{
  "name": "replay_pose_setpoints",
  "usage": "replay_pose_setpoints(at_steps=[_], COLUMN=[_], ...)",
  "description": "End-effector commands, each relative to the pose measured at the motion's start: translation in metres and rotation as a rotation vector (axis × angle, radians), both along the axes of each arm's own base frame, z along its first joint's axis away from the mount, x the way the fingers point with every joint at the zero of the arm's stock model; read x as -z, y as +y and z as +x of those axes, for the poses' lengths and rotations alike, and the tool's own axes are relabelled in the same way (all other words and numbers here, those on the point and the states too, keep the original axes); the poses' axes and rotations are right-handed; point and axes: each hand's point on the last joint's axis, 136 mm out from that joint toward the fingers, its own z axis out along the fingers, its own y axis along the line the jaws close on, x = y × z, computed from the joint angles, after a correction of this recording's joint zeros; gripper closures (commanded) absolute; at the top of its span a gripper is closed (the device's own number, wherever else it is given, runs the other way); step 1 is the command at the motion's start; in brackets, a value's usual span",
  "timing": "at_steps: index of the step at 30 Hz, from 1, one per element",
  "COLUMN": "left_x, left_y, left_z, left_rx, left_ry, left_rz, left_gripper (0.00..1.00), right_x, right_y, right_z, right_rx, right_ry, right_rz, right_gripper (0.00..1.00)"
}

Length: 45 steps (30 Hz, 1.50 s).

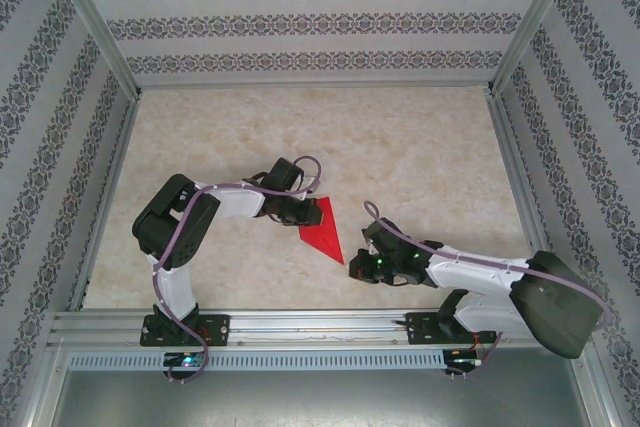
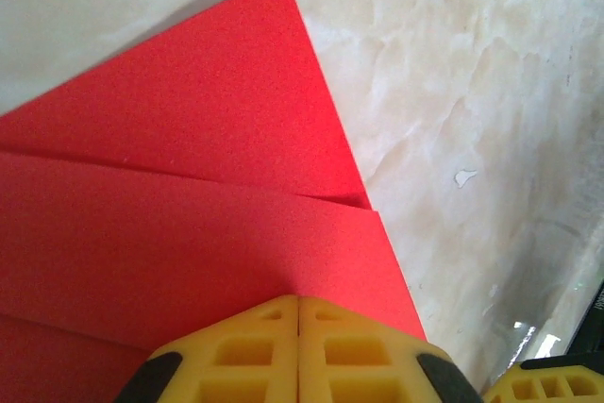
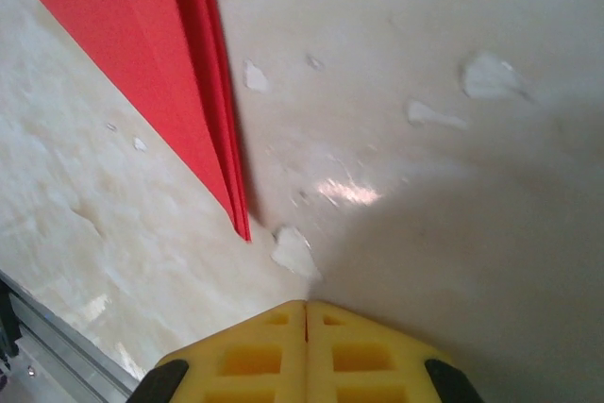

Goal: Fold a paper plane with a square sheet of paper (fold left side to right side)
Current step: Fourth fold the wing at the center of the table, then turn over the paper at the center of the table.

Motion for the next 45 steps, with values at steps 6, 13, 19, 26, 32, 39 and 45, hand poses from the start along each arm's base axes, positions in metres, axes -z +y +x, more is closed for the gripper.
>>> replay_pose_setpoints(at_steps=[6,13,19,26,32,39,45], left_x=[-0.085,-0.108,-0.114,-0.121,-0.125,-0.128,-0.136], left_y=[-0.004,0.044,0.075,0.088,0.093,0.096,0.098], left_z=[0.027,0.032,0.028,0.026,0.024,0.024,0.025], left_rx=[-0.038,-0.138,-0.208,-0.235,-0.239,-0.244,-0.256], left_ry=[-0.158,-0.278,-0.337,-0.377,-0.390,-0.397,-0.410], left_rz=[-0.160,-0.115,-0.110,-0.129,-0.135,-0.152,-0.179], left_gripper=[0.76,0.62,0.54,0.51,0.50,0.50,0.50], right_x=[-0.039,-0.056,-0.051,-0.038,-0.027,-0.026,-0.031], right_y=[-0.014,-0.003,0.021,0.042,0.050,0.053,0.050], right_z=[0.030,0.060,0.080,0.102,0.108,0.107,0.107], right_rx=[-0.079,-0.165,-0.274,-0.335,-0.334,-0.326,-0.319], right_ry=[-0.152,-0.278,-0.318,-0.332,-0.313,-0.316,-0.325], right_rz=[-0.038,-0.034,0.004,0.021,0.065,0.107,0.116], right_gripper=[0.73,0.46,0.43,0.45,0.50,0.63,0.83])
